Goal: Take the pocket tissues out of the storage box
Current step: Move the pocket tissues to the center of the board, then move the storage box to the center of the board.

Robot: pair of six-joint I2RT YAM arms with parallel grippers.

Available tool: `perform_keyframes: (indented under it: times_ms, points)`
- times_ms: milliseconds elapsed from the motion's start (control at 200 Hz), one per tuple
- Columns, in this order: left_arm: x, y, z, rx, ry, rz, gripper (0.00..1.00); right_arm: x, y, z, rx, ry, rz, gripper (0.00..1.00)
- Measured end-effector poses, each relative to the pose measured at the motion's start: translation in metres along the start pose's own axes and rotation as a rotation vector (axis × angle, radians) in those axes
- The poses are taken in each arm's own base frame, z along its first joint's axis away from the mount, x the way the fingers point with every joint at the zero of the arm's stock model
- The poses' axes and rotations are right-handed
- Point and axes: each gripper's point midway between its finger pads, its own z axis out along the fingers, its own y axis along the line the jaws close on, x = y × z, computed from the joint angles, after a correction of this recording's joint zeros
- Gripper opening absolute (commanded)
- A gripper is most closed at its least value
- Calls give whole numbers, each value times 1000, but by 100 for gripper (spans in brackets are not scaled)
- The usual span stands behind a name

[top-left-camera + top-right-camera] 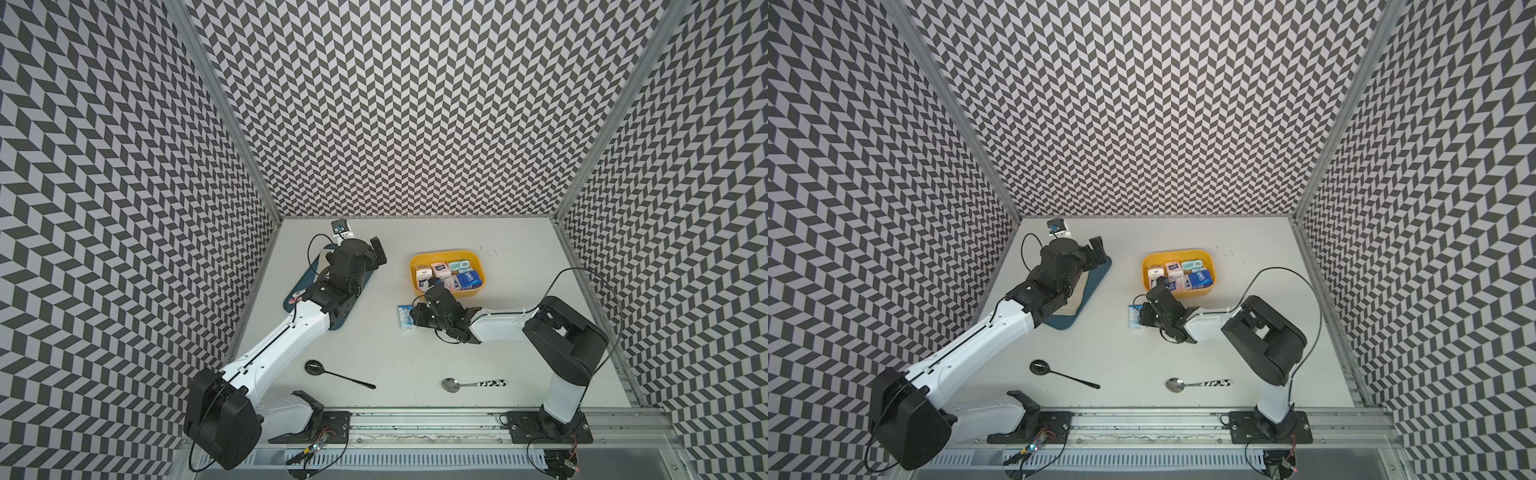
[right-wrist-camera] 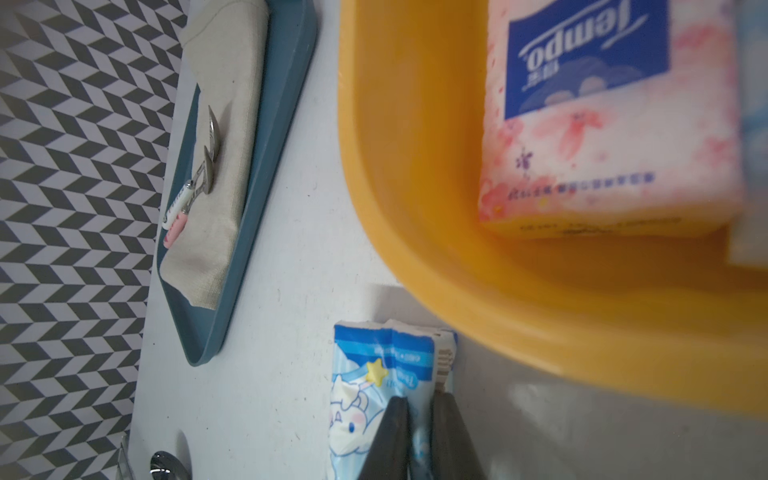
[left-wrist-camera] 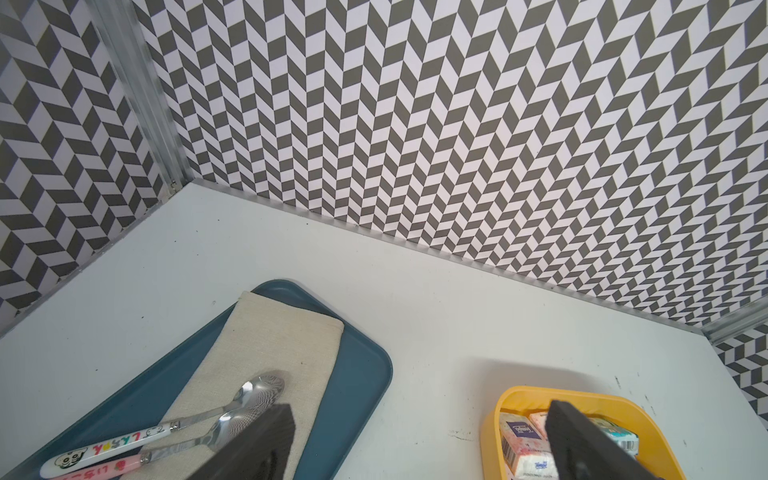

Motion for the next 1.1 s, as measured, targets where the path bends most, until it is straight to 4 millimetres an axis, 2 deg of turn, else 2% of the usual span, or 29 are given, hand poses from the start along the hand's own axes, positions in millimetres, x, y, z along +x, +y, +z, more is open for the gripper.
perform_keyframes:
  times_ms: [110, 265, 436, 506, 576, 631, 826, 916, 1102]
  points:
    - [0, 0, 0, 0, 0, 3, 99, -1, -1, 0, 5, 0, 15, 30]
    - [0, 0, 0, 0, 1, 4, 99, -3, 2, -8, -1, 1, 20, 38]
    - [3, 0, 2, -2, 6, 7, 99, -22, 21, -37, -69, -50, 22, 43]
    - [3, 0, 3, -2, 9, 8, 99, -30, 22, -50, -93, -76, 36, 46]
    - [4, 0, 3, -2, 11, 9, 99, -38, 14, -58, -95, -98, 59, 48]
    - [4, 0, 3, -2, 11, 8, 99, -43, 0, -61, -80, -110, 85, 49]
    - [4, -1, 3, -1, 11, 8, 99, -40, -50, -61, -3, -97, 157, 50]
    - [4, -1, 3, -1, 11, 8, 99, -41, -59, -62, 7, -96, 172, 50]
    - [4, -1, 3, -1, 11, 8, 99, -57, -67, -58, 1, -121, 186, 50]
